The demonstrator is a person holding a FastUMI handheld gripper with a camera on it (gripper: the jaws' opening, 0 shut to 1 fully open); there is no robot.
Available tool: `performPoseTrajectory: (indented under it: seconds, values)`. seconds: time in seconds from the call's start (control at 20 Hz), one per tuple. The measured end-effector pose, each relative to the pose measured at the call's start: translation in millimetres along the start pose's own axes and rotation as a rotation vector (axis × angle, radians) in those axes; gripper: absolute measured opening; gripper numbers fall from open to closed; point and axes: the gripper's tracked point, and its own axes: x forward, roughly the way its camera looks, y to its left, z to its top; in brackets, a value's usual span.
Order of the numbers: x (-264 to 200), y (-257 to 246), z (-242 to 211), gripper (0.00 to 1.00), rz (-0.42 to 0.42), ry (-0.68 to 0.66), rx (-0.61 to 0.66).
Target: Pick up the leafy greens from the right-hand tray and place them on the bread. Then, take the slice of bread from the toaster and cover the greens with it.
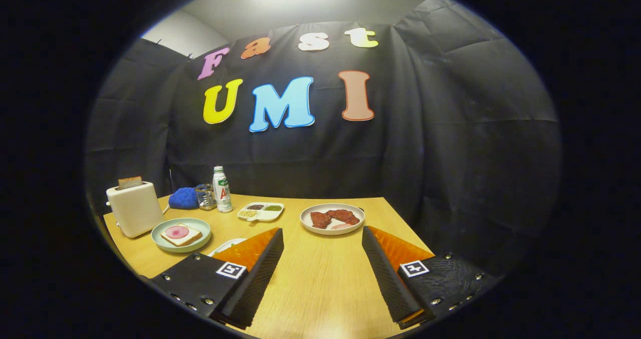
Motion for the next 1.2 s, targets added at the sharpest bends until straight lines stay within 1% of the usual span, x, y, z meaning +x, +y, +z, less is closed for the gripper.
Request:
performPoseTrajectory:
  seconds: [0.25,0.45,0.7,0.75,1.0,1.15,1.2]
  values:
    - [12,35,-23,0.95,0.067,0.066,-0.018]
    - [22,59,-48,0.95,0.111,0.154,-0.048]
    - [32,74,-74,0.95,0.126,0.247,-0.065]
    - [34,74,-80,0.93,0.121,0.271,-0.062]
    - [45,83,-104,0.91,0.134,0.376,-0.033]
    - [51,93,-114,0.91,0.158,0.426,-0.038]
    - [53,99,-114,0.91,0.180,0.433,-0.034]
